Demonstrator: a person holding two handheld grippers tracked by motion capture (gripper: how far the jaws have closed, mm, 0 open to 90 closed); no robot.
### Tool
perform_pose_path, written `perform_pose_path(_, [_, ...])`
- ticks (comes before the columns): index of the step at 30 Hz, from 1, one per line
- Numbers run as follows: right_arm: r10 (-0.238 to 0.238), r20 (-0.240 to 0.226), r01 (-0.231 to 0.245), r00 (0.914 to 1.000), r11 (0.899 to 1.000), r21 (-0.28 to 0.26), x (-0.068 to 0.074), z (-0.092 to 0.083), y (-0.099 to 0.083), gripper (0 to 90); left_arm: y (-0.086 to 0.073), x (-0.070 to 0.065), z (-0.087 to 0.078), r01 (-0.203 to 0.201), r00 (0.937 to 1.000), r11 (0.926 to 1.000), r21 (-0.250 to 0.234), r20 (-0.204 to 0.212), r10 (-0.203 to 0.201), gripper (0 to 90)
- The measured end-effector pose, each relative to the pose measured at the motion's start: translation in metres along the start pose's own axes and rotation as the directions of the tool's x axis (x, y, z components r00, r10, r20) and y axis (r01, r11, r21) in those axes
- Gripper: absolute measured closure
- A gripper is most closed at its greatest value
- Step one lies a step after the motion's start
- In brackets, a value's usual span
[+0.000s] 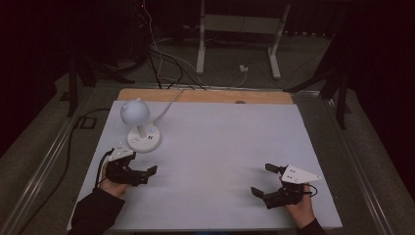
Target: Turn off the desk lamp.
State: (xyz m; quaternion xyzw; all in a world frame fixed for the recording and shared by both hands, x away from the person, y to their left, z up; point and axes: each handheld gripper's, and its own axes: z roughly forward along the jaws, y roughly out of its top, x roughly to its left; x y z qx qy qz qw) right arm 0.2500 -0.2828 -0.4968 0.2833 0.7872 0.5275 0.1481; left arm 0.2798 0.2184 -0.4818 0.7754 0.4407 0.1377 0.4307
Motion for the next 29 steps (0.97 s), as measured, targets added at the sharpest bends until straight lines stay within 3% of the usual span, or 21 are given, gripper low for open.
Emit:
perform_pose_path(11, [0.0,-0.001,0.0,1.0,1.0,0.006,0.0,0.0,0.0,0.0,-0.023,-0.012,-0.007,-0.045,0.9984,0.999,0.008,0.035,0.045,0.4])
perform_pose_path(12, [-0.001,-0.002,0.001,1.0,1.0,0.004,0.0,0.001,0.0,0.0,-0.028,-0.013,-0.008,-0.044,0.9972,0.999,0.007,0.06,0.044,0.4])
perform_pose_path(14, [0.002,0.0,-0.002,1.0,1.0,0.005,0.0,0.001,0.0,0.0,-0.032,-0.016,-0.009,-0.051,0.9981,0.9987,0.003,0.035,0.051,0.5])
perform_pose_path(17, [0.001,0.0,-0.001,1.0,1.0,0.008,0.001,0.001,0.0,0.0,-0.035,-0.019,-0.009,-0.063,0.9976,0.998,0.01,0.031,0.063,0.5])
perform_pose_path(18, [0.001,-0.001,-0.001,1.0,1.0,0.007,0.0,0.001,0.0,0.0,-0.036,-0.022,-0.009,-0.087,0.9957,0.9963,-0.001,0.035,0.086,0.5])
perform_pose_path(29, [0.002,-0.005,-0.002,1.0,1.0,0.014,0.0,0.003,0.0,0.0,-0.036,-0.021,-0.003,-0.106,0.993,0.9943,0.003,0.052,0.106,0.5])
